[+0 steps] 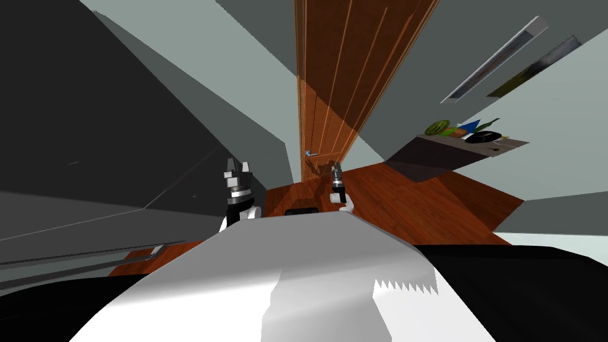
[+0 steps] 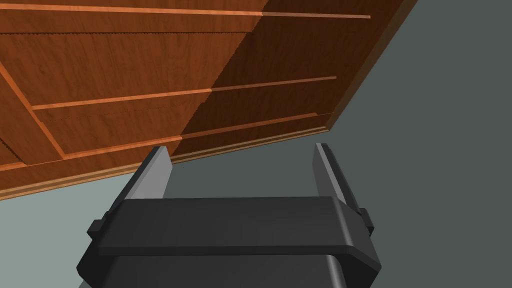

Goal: Pull the door open

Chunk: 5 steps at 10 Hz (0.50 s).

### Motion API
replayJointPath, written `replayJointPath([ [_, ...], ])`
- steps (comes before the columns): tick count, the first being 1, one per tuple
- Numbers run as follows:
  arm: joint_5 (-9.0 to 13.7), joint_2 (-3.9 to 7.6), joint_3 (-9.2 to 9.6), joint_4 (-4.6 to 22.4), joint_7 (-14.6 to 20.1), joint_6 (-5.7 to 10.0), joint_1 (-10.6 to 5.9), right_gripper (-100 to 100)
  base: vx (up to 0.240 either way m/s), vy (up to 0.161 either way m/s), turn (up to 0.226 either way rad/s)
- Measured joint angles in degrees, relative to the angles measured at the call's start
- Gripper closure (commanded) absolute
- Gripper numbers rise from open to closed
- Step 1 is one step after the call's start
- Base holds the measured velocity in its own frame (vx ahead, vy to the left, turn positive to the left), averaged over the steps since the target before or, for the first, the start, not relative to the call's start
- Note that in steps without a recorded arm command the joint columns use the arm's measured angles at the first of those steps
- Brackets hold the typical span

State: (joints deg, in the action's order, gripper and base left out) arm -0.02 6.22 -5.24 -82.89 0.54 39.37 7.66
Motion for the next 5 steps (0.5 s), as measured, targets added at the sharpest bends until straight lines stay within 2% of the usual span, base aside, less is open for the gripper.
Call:
replayJointPath([
  [5,0.58,0.57,-0.34,6.24,0.69,0.91,-2.13,-100,0.051,-0.013,0.093],
])
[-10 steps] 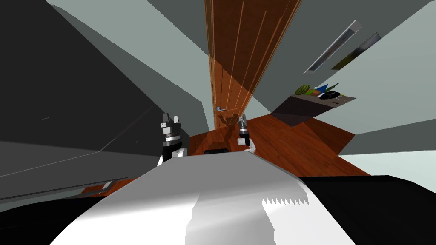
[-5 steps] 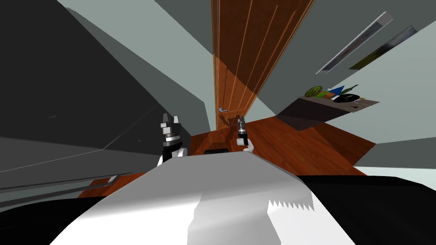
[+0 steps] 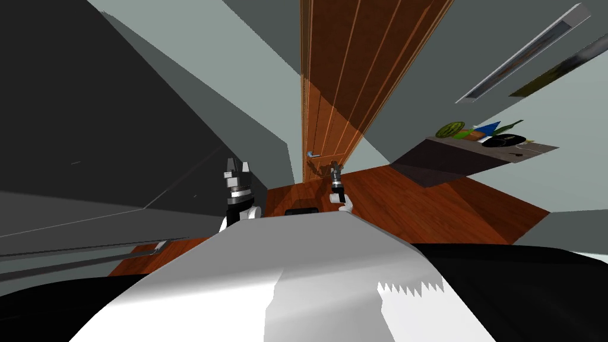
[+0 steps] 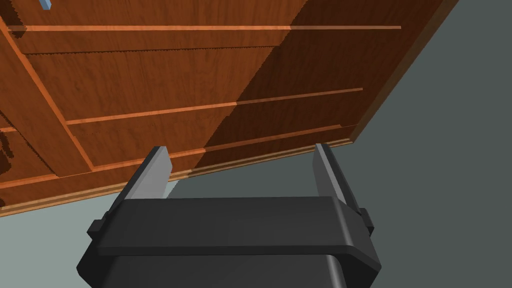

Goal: Pull the door open

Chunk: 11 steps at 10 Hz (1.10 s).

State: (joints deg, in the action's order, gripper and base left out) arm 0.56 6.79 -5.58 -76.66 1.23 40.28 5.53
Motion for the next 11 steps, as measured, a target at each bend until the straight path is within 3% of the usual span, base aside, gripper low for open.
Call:
replayJointPath([
  [11,1.17,0.67,-0.60,14.11,1.11,2.18,-4.90,-100,0.051,-0.020,0.093],
])
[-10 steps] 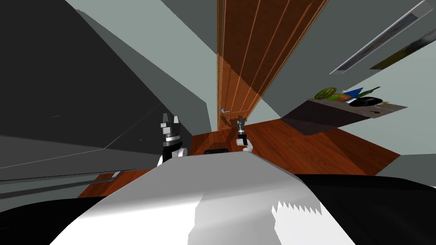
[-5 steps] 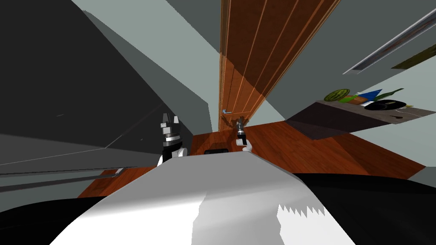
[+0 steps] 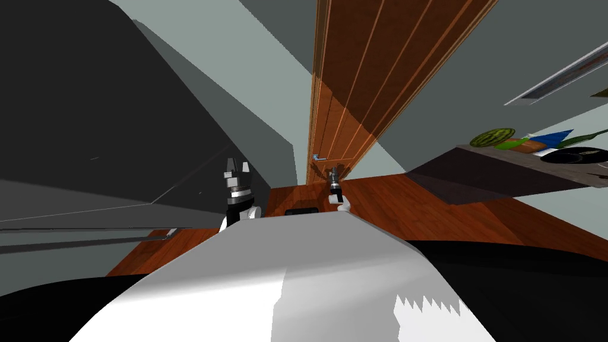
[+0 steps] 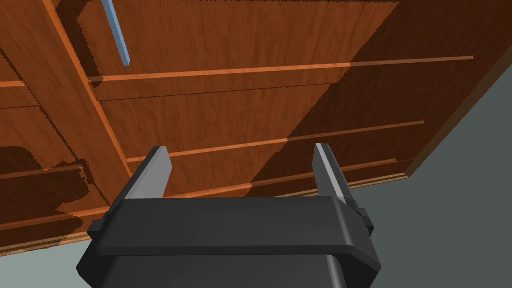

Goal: Pull the door open

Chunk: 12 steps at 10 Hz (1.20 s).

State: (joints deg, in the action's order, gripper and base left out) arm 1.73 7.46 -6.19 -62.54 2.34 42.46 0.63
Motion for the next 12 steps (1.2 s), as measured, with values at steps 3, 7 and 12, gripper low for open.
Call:
replayJointPath([
  [3,0.40,0.40,-0.34,5.79,0.37,1.39,-2.30,-100,0.055,-0.025,0.105],
  [7,0.94,0.71,-0.55,11.60,1.02,2.15,-3.99,-100,0.066,-0.034,0.116],
  [12,1.57,1.17,-0.95,19.76,1.62,3.62,-6.99,-100,0.055,-0.033,0.104],
])
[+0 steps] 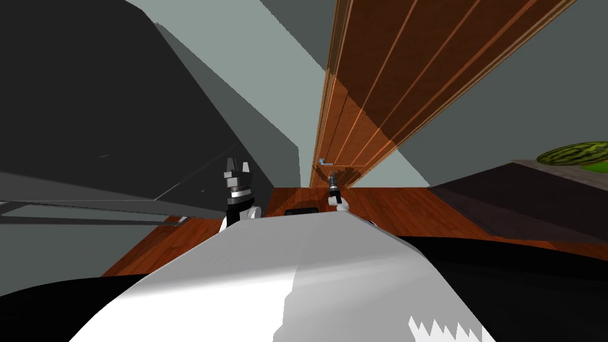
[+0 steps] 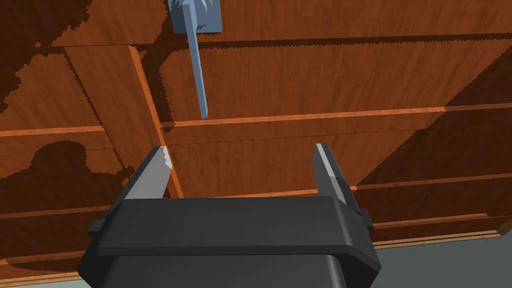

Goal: Pull the door open

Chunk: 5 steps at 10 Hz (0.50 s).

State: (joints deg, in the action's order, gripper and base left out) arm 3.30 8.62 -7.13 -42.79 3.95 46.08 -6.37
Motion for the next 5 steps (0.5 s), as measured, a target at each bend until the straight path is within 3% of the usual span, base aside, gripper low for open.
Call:
replayJointPath([
  [2,0.30,0.11,-0.16,3.64,0.26,0.66,-1.18,-100,0.085,-0.053,0.166],
  [5,0.59,0.22,-0.31,7.20,0.54,1.24,-2.37,-100,0.042,-0.033,0.043],
])
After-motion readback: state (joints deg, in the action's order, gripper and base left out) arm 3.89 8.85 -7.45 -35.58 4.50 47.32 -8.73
